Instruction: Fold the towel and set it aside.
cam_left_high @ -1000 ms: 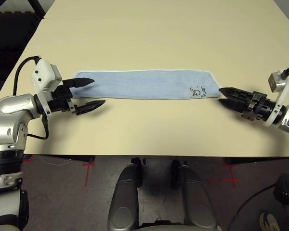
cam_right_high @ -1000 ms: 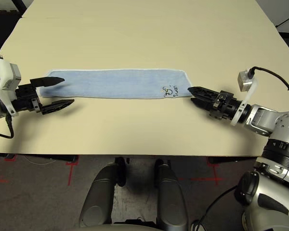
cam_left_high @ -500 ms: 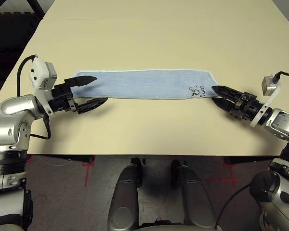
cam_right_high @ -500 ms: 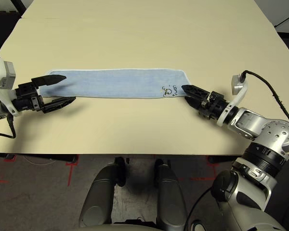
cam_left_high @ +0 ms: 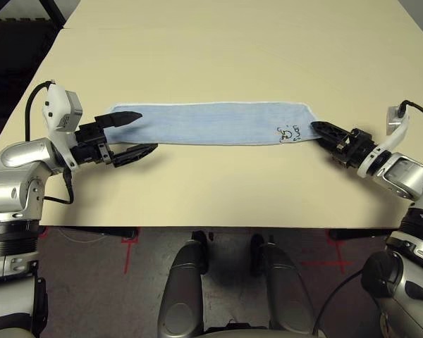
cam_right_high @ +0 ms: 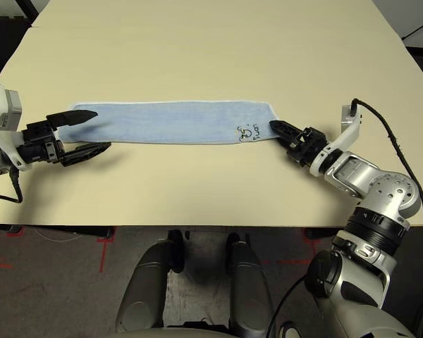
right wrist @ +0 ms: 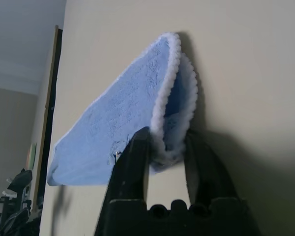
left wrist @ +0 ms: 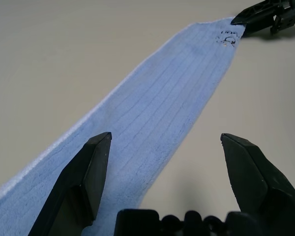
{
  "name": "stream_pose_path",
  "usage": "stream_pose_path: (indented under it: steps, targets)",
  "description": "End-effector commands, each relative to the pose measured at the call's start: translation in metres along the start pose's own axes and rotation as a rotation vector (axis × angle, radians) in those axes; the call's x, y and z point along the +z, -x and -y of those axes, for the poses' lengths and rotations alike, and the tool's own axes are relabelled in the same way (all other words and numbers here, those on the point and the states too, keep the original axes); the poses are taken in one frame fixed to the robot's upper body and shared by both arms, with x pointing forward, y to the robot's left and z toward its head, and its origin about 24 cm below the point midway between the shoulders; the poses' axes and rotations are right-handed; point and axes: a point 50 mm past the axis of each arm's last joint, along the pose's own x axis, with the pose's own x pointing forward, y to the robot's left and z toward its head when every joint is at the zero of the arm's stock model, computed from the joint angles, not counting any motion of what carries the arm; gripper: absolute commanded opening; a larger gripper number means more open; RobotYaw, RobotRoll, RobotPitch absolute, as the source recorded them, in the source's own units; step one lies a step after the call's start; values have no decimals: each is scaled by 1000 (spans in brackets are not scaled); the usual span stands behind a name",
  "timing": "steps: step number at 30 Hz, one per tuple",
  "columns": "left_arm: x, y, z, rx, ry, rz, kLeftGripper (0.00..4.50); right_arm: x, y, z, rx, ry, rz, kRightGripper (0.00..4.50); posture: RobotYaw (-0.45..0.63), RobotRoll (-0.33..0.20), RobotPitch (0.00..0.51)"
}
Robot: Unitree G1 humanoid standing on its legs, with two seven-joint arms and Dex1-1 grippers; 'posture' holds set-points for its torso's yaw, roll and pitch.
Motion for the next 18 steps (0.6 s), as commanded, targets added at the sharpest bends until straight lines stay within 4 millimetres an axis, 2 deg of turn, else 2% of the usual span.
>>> stream_pose_path:
  steps: [1, 2, 3, 9, 18]
  targets:
    - [0, 3, 1, -17, -7, -13, 4500, -2, 6, 7, -37, -11, 5, 452, -38, 0, 259]
    - [0, 3, 2, -18, -6, -14, 4500, -2, 7, 8, -37, -11, 6, 83, -38, 0, 259]
    - [0, 3, 2, -19, -6, -14, 4500, -2, 7, 8, -38, -10, 7, 32, -38, 0, 259]
    - [-1, 2, 2, -29, -6, -19, 4500, 0, 15, 8, -44, -6, 17, 32, -44, 0, 255]
    - [-1, 1, 3, -37, -5, -19, 4500, 21, 50, 20, -100, 15, 110, 32, -55, 0, 247]
